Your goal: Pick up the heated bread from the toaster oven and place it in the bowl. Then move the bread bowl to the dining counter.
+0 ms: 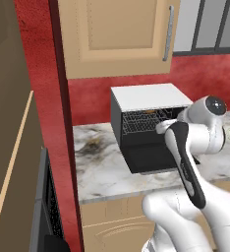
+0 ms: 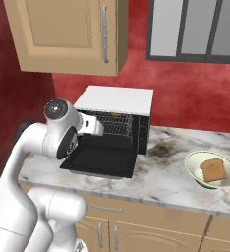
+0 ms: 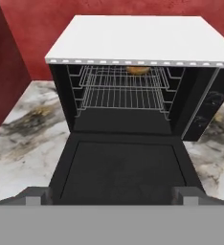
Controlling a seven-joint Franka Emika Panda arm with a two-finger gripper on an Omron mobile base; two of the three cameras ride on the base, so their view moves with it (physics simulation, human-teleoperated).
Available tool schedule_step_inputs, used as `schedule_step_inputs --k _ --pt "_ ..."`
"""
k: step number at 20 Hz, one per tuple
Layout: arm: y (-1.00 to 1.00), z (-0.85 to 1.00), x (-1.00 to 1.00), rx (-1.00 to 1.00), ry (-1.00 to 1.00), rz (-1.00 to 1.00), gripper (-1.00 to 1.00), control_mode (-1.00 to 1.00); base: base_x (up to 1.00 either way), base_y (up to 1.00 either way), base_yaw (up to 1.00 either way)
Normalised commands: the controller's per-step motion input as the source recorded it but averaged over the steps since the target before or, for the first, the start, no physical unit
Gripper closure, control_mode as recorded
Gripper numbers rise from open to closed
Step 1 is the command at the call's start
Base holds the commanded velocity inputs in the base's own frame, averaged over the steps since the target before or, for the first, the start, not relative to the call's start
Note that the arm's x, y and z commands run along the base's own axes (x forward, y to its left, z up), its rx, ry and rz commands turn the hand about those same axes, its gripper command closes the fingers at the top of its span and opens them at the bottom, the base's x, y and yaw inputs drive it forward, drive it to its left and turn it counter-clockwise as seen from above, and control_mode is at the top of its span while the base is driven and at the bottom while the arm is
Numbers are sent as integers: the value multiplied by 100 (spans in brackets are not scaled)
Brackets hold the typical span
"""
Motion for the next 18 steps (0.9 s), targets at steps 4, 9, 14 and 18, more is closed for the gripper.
schedule_step_inputs --k 4,9,14,18 --pt "0 -21 0 0 -4 0 -100 -100 0 0 0" --pt "0 -16 0 0 0 0 -100 -100 0 0 0" --pt "0 -4 3 0 0 0 -100 -100 0 0 0" --pt "0 0 22 0 -6 0 -100 -100 0 0 0"
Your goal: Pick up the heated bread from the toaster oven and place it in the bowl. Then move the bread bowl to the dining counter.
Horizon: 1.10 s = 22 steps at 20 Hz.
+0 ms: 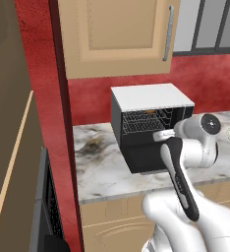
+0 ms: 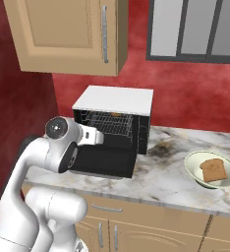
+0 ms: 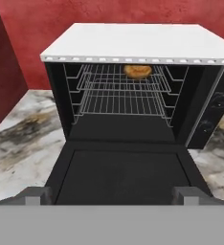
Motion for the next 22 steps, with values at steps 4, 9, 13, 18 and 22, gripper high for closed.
schedule_step_inputs --k 4,9,13,18,22 --pt "0 0 22 0 -8 0 -100 -100 0 0 0" --pt "0 0 18 0 -3 0 -100 -100 0 0 0" --pt "0 0 28 0 0 0 -100 -100 0 0 0" --pt "0 -2 29 0 -1 0 -100 -100 0 0 0" --pt "0 -1 29 0 -4 0 -100 -100 0 0 0"
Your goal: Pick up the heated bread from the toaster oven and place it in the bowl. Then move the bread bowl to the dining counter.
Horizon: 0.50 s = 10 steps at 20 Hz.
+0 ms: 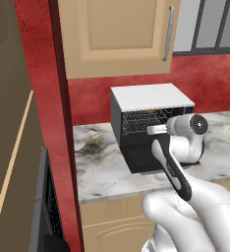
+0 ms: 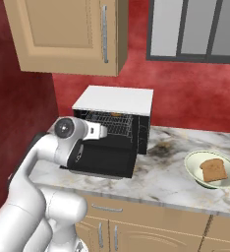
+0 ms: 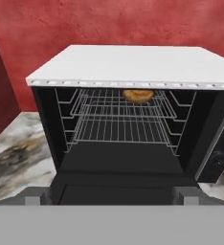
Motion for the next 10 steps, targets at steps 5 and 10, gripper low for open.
schedule_step_inputs --k 5,10 --pt "0 0 30 0 -3 0 -100 -100 0 0 0" --pt "0 -3 32 0 -2 0 -100 -100 0 0 0"
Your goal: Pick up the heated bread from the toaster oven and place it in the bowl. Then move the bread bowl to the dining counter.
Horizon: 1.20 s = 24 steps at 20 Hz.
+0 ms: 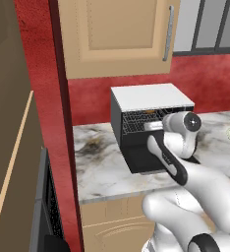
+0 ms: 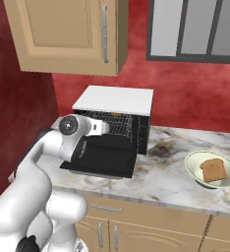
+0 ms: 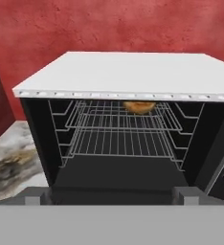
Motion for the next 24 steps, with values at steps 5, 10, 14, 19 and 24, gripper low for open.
schedule_step_inputs --k 5,10,14,19,24 --pt "-1 -13 20 0 -5 0 -100 -100 0 0 0" --pt "-2 -16 19 0 -4 0 -100 -100 0 0 0" --pt "-4 -18 19 0 -2 0 -100 -100 0 0 0" --pt "-5 -18 22 0 -3 0 -100 -100 0 0 0" --pt "-11 -8 29 4 -4 0 -100 -100 0 0 0"
